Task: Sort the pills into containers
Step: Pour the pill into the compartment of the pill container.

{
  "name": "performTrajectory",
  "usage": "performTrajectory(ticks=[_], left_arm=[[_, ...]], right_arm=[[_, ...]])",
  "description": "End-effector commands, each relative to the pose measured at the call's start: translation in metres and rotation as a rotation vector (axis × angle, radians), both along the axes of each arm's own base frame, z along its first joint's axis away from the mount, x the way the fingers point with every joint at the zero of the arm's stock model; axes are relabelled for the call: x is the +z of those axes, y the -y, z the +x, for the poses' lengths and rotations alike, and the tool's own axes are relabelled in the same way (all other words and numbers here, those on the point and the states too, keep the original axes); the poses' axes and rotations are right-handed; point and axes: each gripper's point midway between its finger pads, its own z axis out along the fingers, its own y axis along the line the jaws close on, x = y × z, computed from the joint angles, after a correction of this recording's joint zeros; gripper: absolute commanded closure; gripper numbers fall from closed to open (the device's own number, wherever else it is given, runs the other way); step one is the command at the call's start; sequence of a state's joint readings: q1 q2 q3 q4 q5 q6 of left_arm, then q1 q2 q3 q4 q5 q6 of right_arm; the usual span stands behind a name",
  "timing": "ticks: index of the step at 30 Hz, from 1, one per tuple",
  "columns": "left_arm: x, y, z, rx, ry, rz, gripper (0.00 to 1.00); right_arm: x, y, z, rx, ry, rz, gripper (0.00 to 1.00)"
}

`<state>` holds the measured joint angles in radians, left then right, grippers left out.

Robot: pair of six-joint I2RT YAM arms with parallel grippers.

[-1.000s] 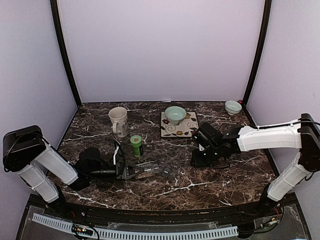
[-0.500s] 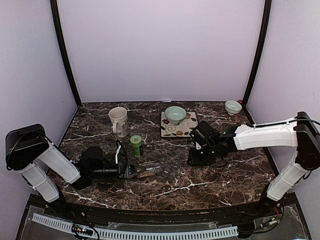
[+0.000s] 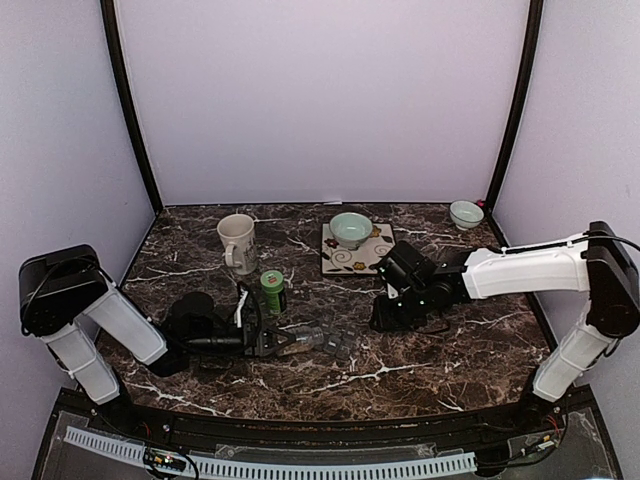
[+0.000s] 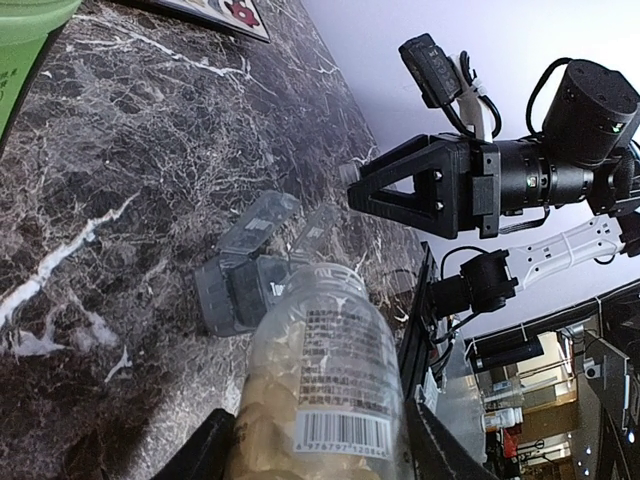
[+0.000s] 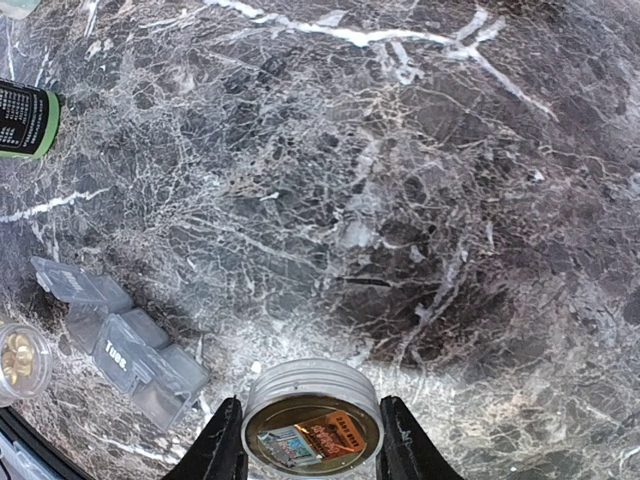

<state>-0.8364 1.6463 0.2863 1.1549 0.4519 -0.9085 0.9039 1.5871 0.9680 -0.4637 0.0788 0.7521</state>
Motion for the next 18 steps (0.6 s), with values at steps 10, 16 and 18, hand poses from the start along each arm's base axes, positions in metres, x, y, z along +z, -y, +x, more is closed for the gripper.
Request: performTrajectory(ticks=[10, 16, 18], left_arm=[[-0.0022, 0.0075, 0.0087, 0.008, 0.023, 0.021, 1.0], [-0.003, 0.0101, 0.0126, 0.011, 0.027, 0.042, 1.0], [-0.004, 0.0104, 0.0139, 0.014, 0.025, 0.052, 1.0]], right_arm=[[0.0008, -0.0094, 0.0076, 0.018, 0.011, 0.018, 0.83], [0.0, -0.0101, 0.0069, 0.024, 0.008, 0.019, 0.83], [0.0, -0.01, 0.0069, 0.024, 0.008, 0.019, 0.83]])
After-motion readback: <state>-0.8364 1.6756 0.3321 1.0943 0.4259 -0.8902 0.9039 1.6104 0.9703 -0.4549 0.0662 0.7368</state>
